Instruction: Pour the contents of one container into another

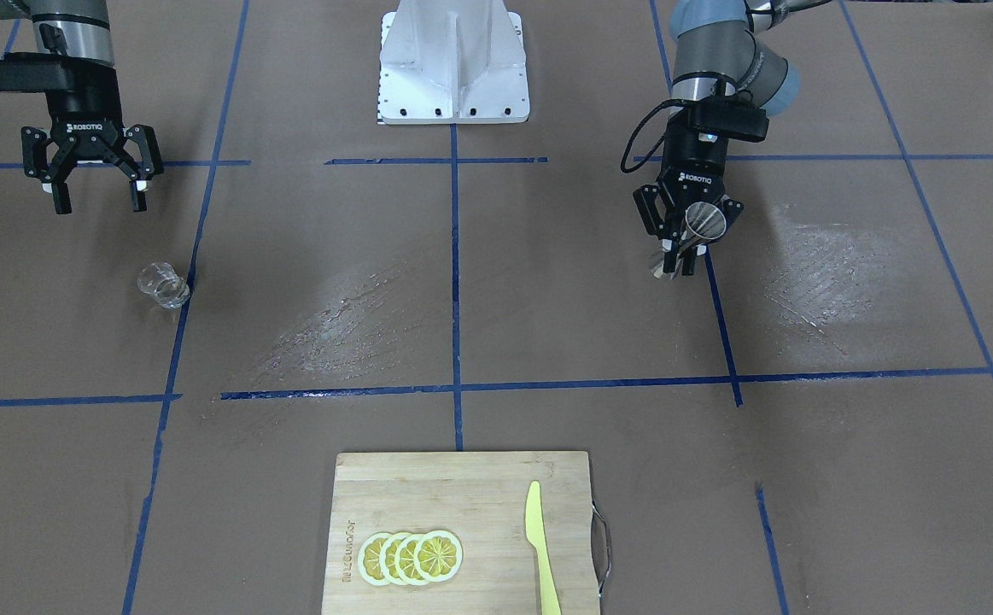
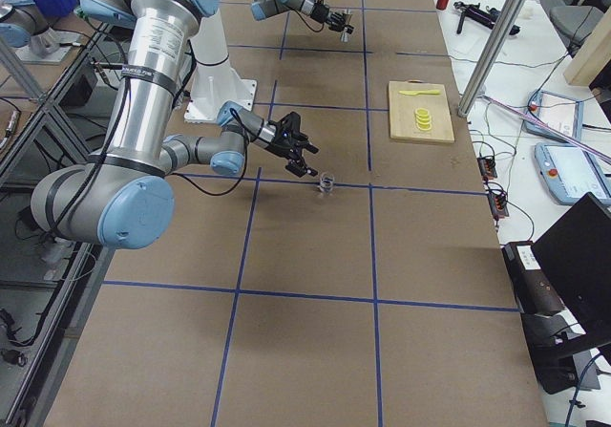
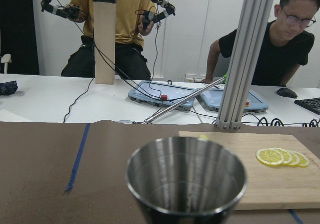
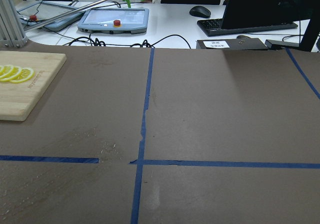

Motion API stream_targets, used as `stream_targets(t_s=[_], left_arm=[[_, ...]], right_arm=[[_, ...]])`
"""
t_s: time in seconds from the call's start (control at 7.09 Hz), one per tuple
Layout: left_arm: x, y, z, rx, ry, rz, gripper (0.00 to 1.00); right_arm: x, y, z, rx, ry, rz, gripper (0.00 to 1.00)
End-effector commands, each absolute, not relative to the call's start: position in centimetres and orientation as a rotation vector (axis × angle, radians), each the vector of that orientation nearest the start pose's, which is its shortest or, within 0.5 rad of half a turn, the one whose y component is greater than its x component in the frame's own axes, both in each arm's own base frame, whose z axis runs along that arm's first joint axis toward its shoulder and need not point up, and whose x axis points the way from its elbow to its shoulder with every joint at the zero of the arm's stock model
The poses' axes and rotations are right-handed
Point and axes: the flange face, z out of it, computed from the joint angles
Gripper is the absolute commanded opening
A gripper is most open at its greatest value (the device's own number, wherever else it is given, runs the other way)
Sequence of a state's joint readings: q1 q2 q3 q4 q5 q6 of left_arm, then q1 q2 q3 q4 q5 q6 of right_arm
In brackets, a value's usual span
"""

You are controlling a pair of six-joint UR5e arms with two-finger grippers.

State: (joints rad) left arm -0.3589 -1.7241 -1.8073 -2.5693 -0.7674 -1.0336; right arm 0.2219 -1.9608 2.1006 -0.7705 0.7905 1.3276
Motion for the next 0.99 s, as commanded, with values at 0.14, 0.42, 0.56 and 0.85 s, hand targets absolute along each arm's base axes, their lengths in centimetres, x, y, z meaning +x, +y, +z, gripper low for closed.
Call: stream_targets(t_s=[0.14, 0.42, 0.56, 0.85], left_arm=[[42.9, -37.6, 32.6, 1.179, 0.938, -0.418, 0.0], [43.3, -37.6, 32.7, 1.178, 0.938, -0.416, 0.0], [43.3, -37.6, 32.7, 1.178, 0.935, -0.415, 0.0], [43.4, -37.6, 32.8, 1.177, 0.935, -0.413, 0.0]], right_arm=[[-32.0, -27.1, 48.6, 0.976, -0.697, 0.369, 0.99], [-37.4, -28.4, 50.8, 1.033, -0.657, 0.384, 0.99], [-38.4, -28.6, 52.1, 1.039, -0.634, 0.378, 0.99], [-39.5, -28.8, 54.2, 1.048, -0.629, 0.374, 0.99]])
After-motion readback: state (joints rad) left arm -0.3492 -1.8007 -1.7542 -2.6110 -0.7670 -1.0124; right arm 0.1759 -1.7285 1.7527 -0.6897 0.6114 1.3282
